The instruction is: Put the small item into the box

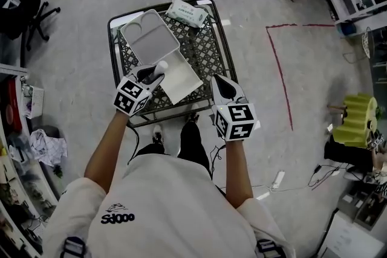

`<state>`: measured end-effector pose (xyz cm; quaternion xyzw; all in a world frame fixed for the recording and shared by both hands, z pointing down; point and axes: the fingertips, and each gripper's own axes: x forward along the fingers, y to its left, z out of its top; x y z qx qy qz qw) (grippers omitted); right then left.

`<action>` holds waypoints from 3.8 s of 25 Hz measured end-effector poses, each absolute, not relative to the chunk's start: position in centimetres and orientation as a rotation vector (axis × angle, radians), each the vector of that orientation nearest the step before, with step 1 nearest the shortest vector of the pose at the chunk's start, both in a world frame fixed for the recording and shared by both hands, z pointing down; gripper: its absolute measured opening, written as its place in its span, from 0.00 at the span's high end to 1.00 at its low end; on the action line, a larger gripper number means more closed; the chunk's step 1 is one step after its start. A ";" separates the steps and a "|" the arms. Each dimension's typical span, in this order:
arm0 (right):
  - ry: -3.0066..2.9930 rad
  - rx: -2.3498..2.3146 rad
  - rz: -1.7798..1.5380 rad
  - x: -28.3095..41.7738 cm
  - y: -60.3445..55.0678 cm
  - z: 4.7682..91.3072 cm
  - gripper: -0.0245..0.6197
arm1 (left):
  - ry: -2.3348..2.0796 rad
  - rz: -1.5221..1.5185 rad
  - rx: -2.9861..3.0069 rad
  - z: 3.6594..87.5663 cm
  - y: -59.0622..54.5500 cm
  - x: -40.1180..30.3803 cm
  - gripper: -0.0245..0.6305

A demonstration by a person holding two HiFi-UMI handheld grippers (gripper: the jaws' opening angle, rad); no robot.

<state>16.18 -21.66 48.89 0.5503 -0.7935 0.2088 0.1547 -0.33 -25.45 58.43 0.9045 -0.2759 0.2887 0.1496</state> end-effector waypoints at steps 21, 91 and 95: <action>-2.267 1.320 0.754 18.5 -27.3 57.4 0.95 | -0.829 1.045 2.302 70.5 -28.8 2.4 0.76; -2.287 1.489 0.621 17.4 -24.5 49.9 0.95 | -1.078 0.867 2.427 61.5 -28.5 -1.7 0.93; -2.292 1.517 0.584 17.0 -23.6 48.3 0.95 | -1.095 0.803 2.454 59.3 -27.8 -2.6 0.95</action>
